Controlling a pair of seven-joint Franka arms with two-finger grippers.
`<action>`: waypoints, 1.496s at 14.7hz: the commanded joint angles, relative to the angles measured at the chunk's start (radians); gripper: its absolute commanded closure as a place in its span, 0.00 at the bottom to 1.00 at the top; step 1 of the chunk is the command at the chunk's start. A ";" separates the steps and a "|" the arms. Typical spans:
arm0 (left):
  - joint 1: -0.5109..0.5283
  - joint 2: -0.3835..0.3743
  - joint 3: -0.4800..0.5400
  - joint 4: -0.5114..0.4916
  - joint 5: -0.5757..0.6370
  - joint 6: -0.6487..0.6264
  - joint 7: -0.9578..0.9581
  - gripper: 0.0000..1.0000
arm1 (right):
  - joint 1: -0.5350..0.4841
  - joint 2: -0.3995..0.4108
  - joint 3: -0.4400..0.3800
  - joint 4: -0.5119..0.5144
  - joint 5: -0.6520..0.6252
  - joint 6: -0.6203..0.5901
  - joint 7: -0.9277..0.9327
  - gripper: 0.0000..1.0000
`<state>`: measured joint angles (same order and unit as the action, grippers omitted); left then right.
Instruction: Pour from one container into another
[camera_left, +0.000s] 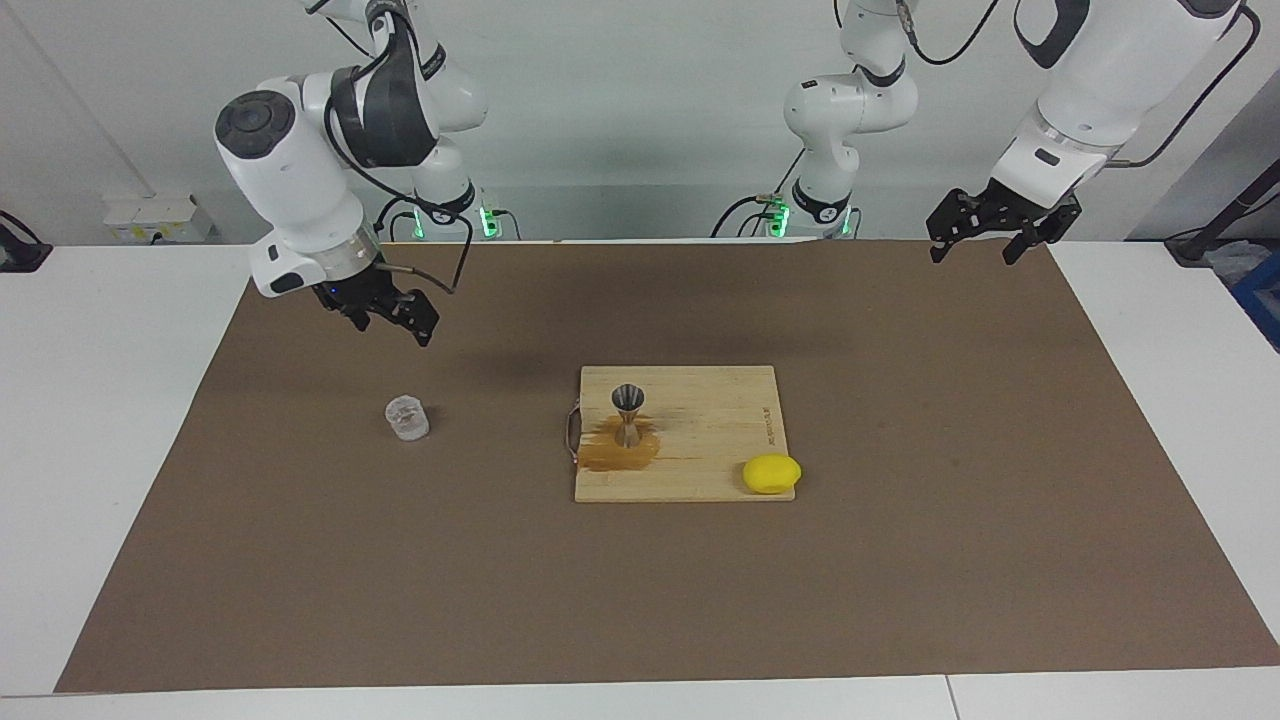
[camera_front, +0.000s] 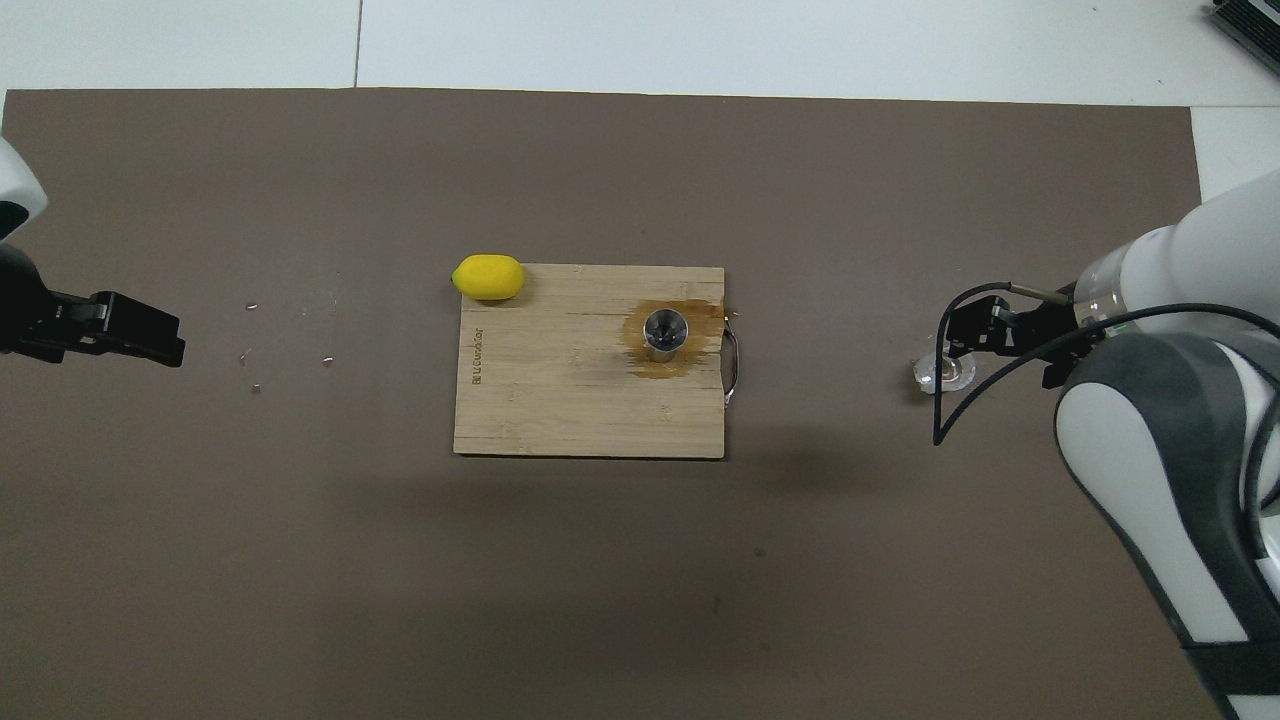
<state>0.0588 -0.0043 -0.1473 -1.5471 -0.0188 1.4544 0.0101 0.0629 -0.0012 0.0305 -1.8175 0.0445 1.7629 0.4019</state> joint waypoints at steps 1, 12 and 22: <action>0.007 -0.023 -0.002 -0.021 -0.004 -0.008 -0.007 0.00 | -0.002 0.021 -0.001 0.130 -0.035 -0.085 -0.043 0.00; 0.006 -0.023 -0.002 -0.021 -0.004 -0.008 -0.007 0.00 | -0.017 -0.036 -0.014 0.207 -0.089 -0.234 -0.160 0.00; 0.007 -0.023 -0.002 -0.021 -0.004 -0.008 -0.007 0.00 | -0.020 -0.048 -0.012 0.181 -0.046 -0.235 -0.183 0.00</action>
<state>0.0588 -0.0043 -0.1473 -1.5471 -0.0188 1.4544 0.0100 0.0584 -0.0307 0.0132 -1.6156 -0.0211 1.5328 0.2585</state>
